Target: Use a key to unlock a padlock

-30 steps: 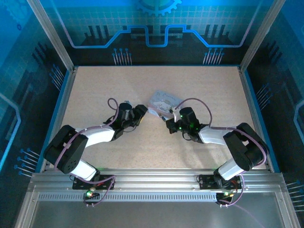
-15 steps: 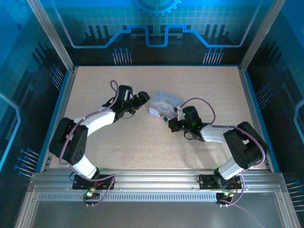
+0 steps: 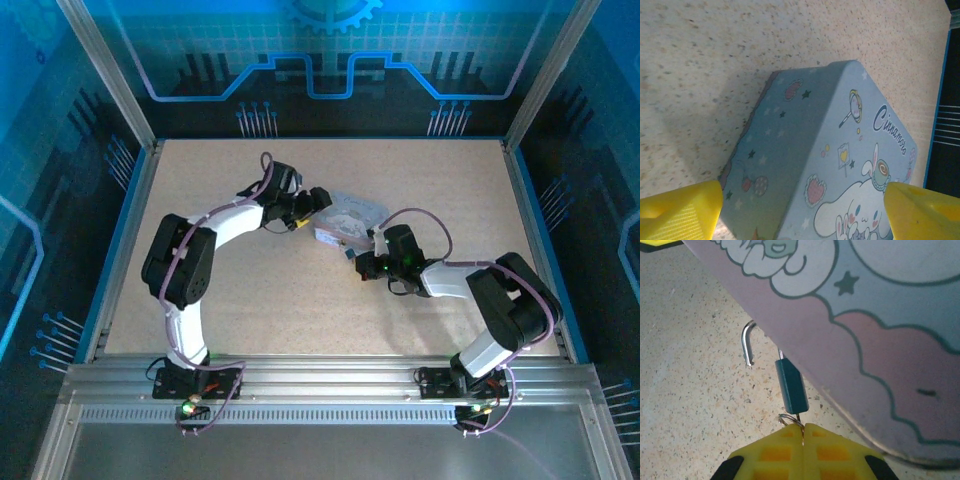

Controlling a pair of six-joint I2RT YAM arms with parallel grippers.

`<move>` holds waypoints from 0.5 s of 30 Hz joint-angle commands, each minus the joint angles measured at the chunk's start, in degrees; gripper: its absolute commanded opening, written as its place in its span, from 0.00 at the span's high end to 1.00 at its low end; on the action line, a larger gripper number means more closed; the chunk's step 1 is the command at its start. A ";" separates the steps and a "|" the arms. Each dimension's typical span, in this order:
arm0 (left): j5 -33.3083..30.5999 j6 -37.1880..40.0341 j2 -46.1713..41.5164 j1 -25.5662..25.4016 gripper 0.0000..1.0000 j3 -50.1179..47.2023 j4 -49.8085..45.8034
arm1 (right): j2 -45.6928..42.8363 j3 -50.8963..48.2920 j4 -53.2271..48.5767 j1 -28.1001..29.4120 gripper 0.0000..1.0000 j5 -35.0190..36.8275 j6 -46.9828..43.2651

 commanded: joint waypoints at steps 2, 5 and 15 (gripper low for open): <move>4.89 2.03 3.06 0.63 0.16 3.46 -2.05 | 1.24 1.27 -2.02 -0.93 0.99 -0.27 0.14; 5.62 2.21 4.76 0.63 0.17 4.23 -2.52 | 1.44 1.35 -1.92 -0.94 0.99 -0.29 0.23; 3.67 2.30 5.33 0.63 0.24 1.35 -1.06 | 1.77 1.60 -2.45 -1.21 0.97 -1.01 0.15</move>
